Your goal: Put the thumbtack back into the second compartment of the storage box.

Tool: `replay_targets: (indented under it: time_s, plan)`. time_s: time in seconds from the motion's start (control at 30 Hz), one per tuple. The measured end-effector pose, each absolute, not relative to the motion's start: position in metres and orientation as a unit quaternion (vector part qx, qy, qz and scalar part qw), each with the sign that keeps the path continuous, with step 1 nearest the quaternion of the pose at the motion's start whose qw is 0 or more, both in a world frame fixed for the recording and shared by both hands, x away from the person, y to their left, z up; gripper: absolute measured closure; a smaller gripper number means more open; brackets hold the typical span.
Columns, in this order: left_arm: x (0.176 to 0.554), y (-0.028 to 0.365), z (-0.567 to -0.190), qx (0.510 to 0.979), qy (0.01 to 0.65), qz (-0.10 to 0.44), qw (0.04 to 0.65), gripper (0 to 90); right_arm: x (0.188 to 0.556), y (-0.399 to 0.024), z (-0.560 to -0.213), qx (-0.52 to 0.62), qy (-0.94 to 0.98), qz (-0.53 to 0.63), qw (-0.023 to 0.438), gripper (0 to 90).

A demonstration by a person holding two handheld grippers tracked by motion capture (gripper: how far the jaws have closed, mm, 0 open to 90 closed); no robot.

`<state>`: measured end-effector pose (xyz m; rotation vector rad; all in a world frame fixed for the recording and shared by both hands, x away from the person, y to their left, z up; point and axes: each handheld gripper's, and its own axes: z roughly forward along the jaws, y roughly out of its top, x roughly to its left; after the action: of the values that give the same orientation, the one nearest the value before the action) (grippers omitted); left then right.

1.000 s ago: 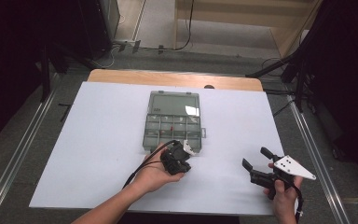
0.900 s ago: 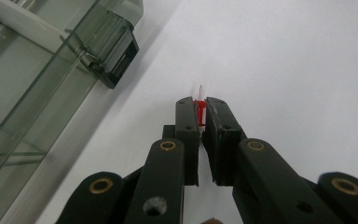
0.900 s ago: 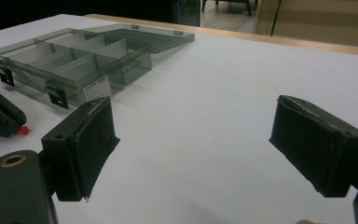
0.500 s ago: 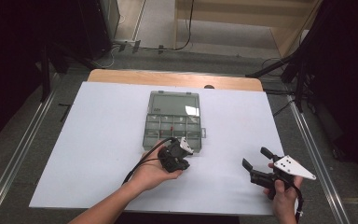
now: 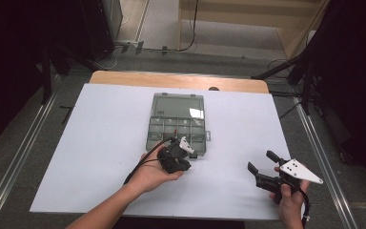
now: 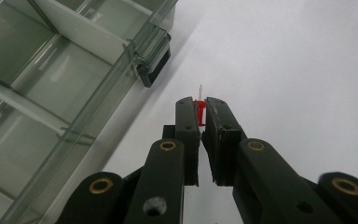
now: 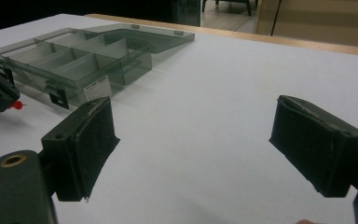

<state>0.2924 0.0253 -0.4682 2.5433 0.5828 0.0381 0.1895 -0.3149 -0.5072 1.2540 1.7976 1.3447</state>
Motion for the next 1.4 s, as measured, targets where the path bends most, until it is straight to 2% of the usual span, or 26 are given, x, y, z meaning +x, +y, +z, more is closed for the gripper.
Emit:
replay_targets:
  time_s: [1.4]
  plan:
    - [0.314,0.055,-0.443,0.928,0.243,0.033,0.28,83.8,0.19,-0.315,-0.507,0.469,0.671,0.502,0.28,14.3]
